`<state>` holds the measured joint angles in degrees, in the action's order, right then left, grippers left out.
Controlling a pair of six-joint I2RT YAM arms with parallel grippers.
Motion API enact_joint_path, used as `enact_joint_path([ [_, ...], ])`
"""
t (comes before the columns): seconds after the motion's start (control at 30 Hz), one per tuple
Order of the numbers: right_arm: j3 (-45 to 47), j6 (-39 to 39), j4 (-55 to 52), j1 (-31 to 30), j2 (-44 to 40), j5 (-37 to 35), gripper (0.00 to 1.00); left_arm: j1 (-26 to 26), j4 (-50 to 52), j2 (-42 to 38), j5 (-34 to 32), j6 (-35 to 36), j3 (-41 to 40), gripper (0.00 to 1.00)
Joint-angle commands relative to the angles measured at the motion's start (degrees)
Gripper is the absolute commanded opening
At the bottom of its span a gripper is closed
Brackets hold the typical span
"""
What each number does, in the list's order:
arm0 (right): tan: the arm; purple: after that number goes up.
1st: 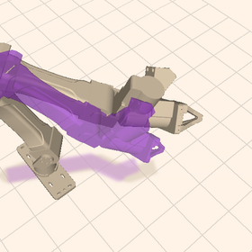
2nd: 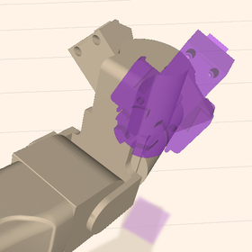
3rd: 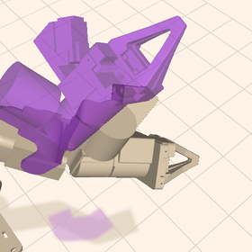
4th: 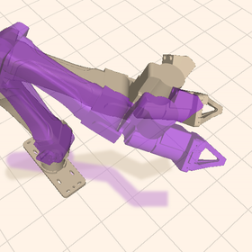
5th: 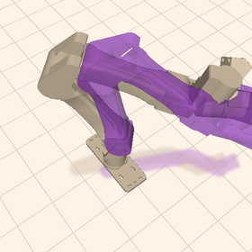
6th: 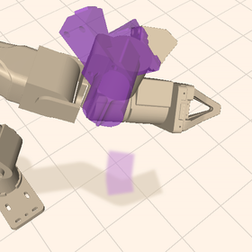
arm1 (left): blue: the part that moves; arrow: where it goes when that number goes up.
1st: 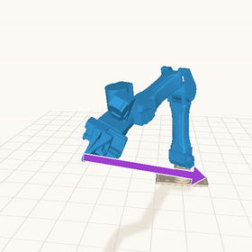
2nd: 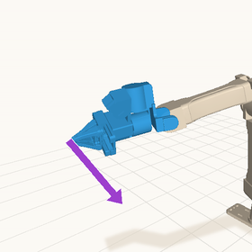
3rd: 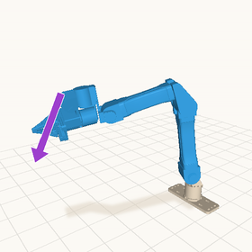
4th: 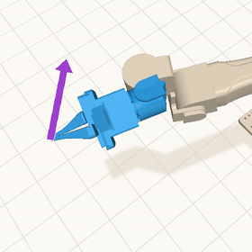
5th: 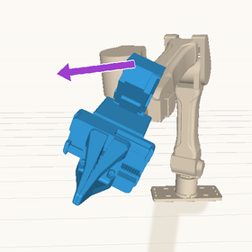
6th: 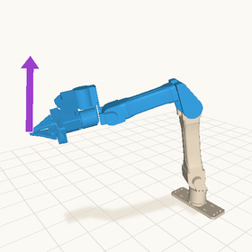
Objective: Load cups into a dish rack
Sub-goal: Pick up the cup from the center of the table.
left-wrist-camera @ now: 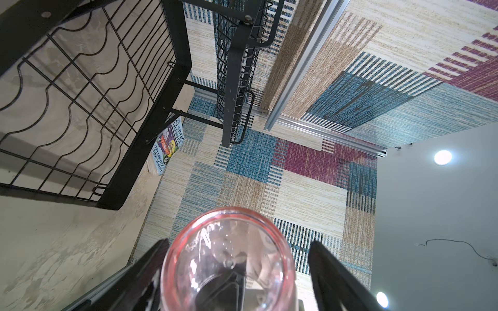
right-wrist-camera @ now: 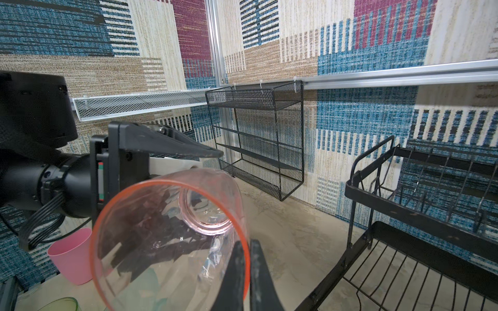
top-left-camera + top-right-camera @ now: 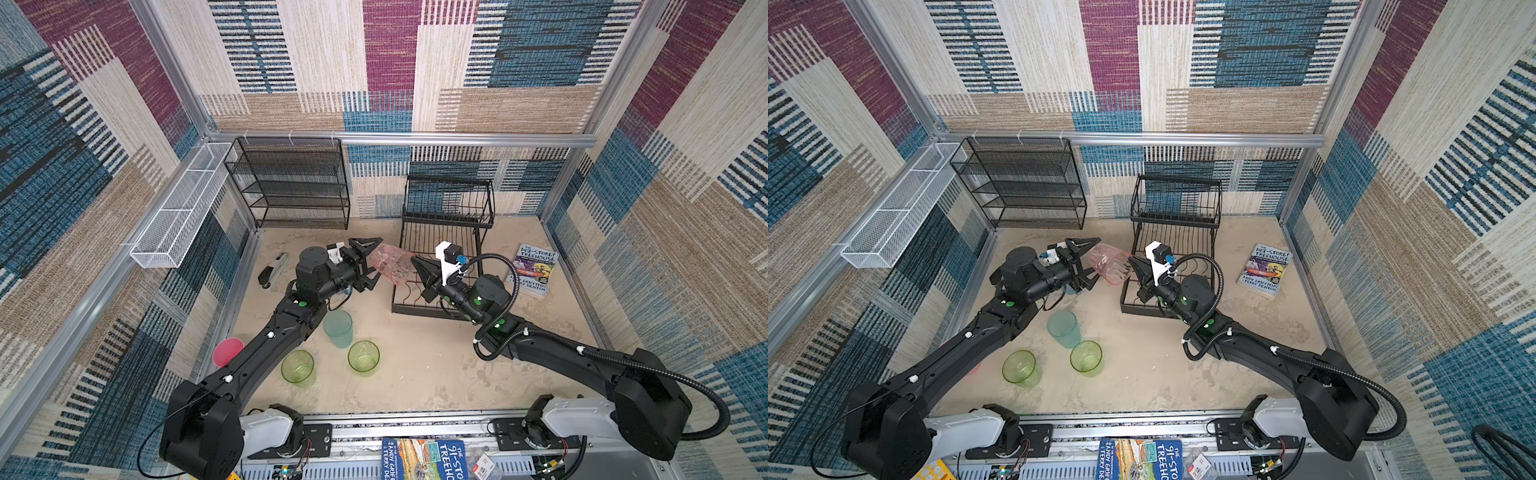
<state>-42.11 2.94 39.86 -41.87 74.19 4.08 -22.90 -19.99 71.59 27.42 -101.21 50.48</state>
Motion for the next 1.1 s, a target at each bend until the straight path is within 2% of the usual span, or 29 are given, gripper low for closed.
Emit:
enact_joint_path([
  [0.0, -0.85, 0.49, 0.83, 0.04, 0.33, 2.35, 0.0, 0.0, -2.95, 0.05, 0.93, 0.0, -0.29, 0.82],
  [0.2, -1.7, 0.99, -0.89, 0.62, 0.33, 4.04, 0.0, -0.04, -1.84, 0.48, 0.88, 1.84, 0.16, 0.8],
  [0.73, -3.75, 1.36, -4.69, 1.51, 0.86, 5.64, 0.0, 0.0, 0.16, -1.66, -1.36, 6.91, -0.31, 0.62],
  [0.83, -4.62, 1.64, -5.64, 1.52, 1.58, 5.98, 0.05, -0.04, 0.11, -1.74, -1.76, 7.76, -0.46, 0.6],
  [1.07, -5.95, 2.42, -6.55, 1.61, 2.97, 4.85, 0.29, 0.01, -0.42, -1.88, -2.71, 7.97, -1.2, 0.58],
])
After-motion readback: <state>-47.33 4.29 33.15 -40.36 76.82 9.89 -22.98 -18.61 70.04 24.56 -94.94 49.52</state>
